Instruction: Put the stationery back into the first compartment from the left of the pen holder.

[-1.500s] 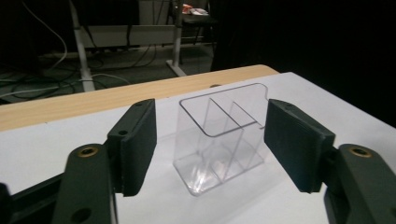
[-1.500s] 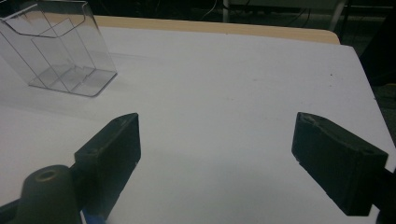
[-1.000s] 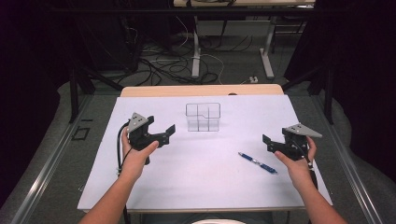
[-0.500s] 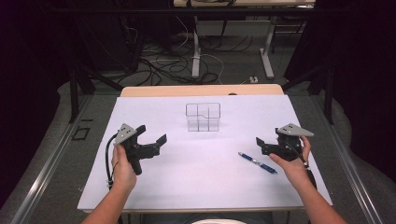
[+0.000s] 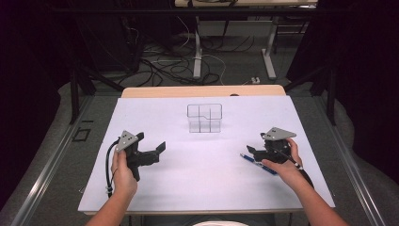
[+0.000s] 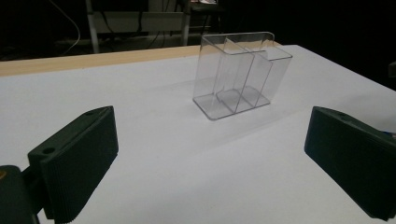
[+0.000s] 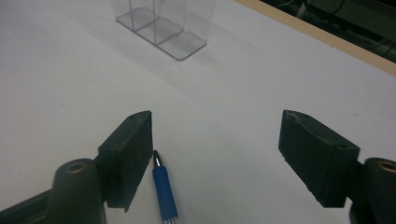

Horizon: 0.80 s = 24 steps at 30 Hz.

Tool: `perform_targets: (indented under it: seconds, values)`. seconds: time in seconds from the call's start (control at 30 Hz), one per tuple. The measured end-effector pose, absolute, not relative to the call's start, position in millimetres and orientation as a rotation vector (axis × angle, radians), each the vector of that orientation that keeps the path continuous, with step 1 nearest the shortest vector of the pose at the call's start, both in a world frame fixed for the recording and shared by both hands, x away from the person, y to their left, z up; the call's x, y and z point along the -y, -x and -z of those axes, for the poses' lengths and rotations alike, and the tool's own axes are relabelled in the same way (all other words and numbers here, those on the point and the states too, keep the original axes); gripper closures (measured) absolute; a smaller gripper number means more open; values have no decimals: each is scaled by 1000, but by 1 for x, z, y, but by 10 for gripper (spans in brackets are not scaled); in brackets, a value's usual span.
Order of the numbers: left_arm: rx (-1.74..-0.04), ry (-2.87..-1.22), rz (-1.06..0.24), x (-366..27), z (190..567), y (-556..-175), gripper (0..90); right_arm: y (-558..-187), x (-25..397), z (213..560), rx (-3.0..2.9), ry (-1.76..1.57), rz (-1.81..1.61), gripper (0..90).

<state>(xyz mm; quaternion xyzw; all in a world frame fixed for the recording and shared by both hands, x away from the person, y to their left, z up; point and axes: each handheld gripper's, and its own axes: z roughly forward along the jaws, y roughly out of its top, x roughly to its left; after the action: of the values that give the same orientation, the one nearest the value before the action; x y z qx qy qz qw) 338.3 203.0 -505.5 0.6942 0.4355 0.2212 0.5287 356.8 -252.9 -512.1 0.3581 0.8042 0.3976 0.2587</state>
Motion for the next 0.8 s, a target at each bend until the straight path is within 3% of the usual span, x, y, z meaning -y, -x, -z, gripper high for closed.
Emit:
perform_targets:
  seconds: [0.27,0.7,0.8]
  values:
    - [-1048,-1686,-510,-203,510,-340,22,-360,243,519,-2283,-957,-1079,378]
    - [-1054,-1690,-484,-203,512,-341,23,-369,236,530,-2461,-951,-1004,419]
    - [-1057,-1689,-485,-204,512,-341,23,-371,236,530,-2523,-942,-999,473]
